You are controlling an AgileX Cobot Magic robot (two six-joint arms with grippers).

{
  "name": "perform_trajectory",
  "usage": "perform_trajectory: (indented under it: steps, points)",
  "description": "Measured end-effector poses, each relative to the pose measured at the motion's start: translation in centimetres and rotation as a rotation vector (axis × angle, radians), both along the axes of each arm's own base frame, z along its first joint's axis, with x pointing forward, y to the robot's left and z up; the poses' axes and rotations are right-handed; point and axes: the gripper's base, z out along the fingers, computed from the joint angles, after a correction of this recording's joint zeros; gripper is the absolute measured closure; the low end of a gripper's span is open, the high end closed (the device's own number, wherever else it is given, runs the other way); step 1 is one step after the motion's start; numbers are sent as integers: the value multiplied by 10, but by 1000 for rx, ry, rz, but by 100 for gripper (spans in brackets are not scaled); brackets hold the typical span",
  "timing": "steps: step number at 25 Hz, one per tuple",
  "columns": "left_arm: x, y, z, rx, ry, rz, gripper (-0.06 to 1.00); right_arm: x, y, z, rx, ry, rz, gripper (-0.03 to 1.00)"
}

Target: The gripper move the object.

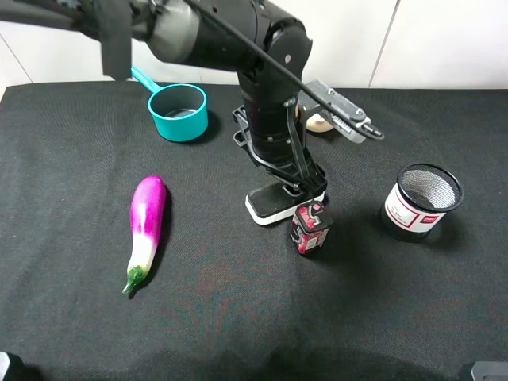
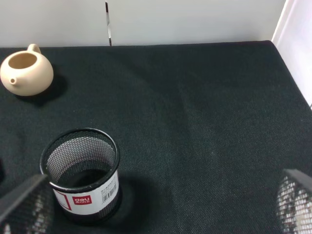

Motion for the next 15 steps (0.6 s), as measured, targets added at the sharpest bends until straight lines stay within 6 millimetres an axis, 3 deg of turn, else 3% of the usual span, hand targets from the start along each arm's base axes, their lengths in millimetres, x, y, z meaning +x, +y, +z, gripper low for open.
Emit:
perform_trajectory:
  steps: [15]
  points:
    - [-11, 15, 63, -19, -21, 7, 7, 0, 0, 0, 0, 0, 0, 27]
